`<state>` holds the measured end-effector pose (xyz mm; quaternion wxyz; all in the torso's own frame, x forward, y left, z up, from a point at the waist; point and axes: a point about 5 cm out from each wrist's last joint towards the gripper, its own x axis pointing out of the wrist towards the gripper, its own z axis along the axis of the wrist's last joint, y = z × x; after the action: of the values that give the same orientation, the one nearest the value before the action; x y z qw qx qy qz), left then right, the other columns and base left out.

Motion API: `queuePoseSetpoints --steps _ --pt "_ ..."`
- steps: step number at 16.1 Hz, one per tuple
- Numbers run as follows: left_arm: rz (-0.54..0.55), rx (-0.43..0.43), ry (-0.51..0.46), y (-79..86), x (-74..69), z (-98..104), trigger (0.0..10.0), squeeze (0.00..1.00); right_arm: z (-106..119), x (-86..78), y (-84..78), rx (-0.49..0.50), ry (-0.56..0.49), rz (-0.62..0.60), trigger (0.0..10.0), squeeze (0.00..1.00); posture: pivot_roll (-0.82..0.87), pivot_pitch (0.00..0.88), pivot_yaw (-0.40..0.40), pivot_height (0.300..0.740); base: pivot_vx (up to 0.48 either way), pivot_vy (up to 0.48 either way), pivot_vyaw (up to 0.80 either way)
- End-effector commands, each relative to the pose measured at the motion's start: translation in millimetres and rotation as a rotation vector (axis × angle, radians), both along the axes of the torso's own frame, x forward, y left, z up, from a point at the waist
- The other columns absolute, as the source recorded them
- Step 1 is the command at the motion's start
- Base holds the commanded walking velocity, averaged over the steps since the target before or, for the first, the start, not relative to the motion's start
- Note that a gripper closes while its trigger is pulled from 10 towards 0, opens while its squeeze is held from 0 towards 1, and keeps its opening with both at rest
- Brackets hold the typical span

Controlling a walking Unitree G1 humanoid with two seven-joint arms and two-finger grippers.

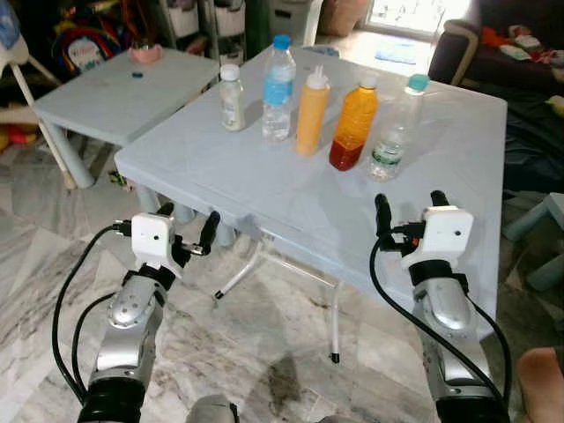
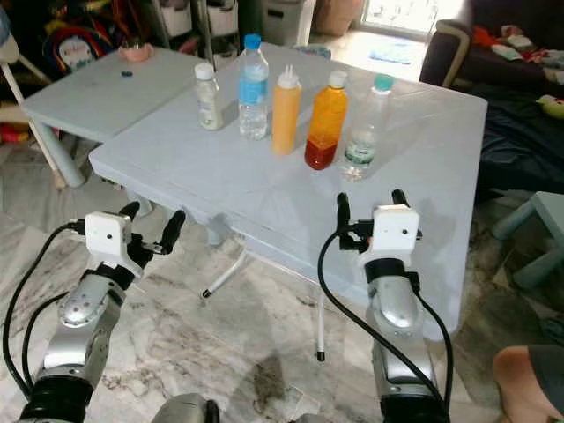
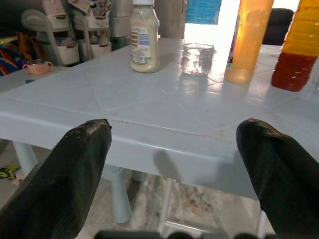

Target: Restocking fridge

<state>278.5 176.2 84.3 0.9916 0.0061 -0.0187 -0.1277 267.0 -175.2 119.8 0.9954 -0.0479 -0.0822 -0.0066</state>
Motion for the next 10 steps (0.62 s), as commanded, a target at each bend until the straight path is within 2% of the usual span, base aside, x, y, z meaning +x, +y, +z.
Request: queuePoseSetpoints --steps 1,10 --pt "-0.02 0.004 -0.013 -3.5 3.8 3.4 10.0 0.0 4.4 3.2 0.2 -0.017 -0.022 0.0 10.0 0.0 0.0 0.003 -0.012 0.74 0.311 0.0 0.0" --pt "-0.044 -0.005 -0.004 -6.9 3.0 2.6 10.0 0.0 2.8 5.4 1.2 -0.043 -0.023 -0.002 10.0 0.0 0.0 0.015 -0.008 0.74 0.315 0.0 0.0"
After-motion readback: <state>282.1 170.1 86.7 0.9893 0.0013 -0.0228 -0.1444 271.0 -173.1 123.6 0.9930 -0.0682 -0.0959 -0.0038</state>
